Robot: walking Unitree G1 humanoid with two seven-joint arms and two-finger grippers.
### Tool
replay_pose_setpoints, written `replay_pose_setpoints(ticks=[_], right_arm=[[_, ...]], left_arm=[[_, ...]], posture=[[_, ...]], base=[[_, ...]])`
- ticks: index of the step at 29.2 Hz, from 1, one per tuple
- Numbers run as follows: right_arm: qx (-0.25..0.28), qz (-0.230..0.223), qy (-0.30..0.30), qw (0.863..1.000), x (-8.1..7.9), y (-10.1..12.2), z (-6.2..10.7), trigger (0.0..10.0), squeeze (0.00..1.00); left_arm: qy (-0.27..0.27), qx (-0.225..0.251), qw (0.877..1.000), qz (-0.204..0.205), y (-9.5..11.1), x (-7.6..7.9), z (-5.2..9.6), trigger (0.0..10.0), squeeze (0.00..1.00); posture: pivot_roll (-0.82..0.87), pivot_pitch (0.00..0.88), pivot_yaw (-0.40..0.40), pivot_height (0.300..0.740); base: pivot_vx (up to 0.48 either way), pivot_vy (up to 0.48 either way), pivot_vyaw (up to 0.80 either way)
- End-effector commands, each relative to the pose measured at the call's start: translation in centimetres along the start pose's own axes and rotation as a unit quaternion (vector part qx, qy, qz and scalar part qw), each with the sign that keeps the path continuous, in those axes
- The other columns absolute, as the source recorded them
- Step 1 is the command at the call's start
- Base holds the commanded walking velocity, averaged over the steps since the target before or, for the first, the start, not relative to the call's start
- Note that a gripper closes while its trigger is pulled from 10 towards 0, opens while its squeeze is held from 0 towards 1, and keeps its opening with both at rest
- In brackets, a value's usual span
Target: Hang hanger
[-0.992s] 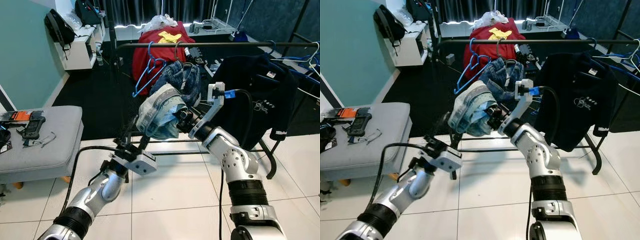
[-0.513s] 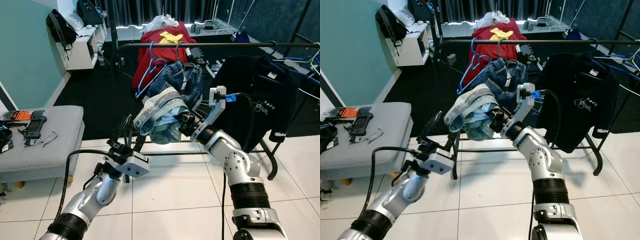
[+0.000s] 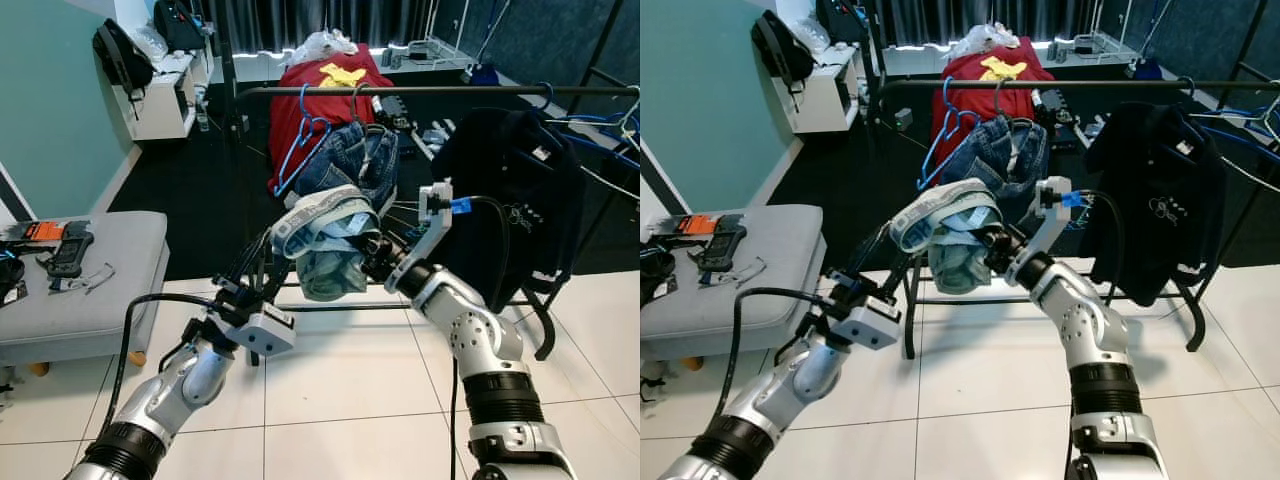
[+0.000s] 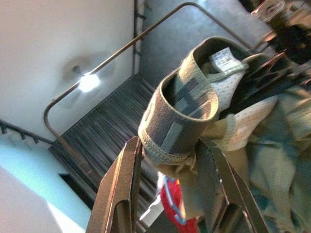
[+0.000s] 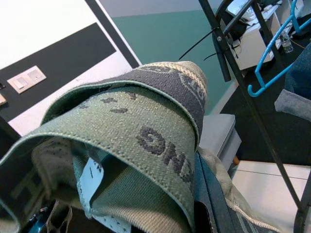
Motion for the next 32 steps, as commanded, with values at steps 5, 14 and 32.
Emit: replay_pose_setpoints(ticks=[5, 14, 32], right_arm=[[-0.007, -0.002, 0.0, 1.0, 0.2, -0.8, 0.2, 0.0, 0.0], [-0.018, -0.003, -0.004, 1.0, 0.6, -1.6, 0.7, 0.0, 0.0], [-0.023, -0.003, -0.004, 1.0, 0.7, -1.9, 0.7, 0.0, 0.0]], left_arm=[[-0.078, 0.021, 0.997, 0.008, 1.2, 2.0, 0.9, 10.0, 0.0], [-0.13, 0.021, 0.991, 0.021, 1.5, 2.6, 1.3, 6.2, 0.0], [-0.138, 0.013, 0.99, 0.038, 1.5, 3.0, 0.8, 0.0, 0.0]], posture=[[-0.09, 0.044, -0.022, 0.74], [-0.08, 0.049, -0.024, 0.74], [-0.09, 0.048, -0.024, 0.74]], base=[[0.0, 0.0, 0.0], [0.0, 0.0, 0.0], [0.0, 0.0, 0.0]])
Point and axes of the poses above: a point about 5 cm out from each wrist's last joint towards the gripper, its own z axis pointing back from the gripper into the wrist, its own y axis along the axis of the wrist's last joint, x = y × z, the point moved 6 cm from there along -z, pointing out of the wrist towards the gripper, and after that the axes turned 5 degrees about z, right-handed, at the moved point
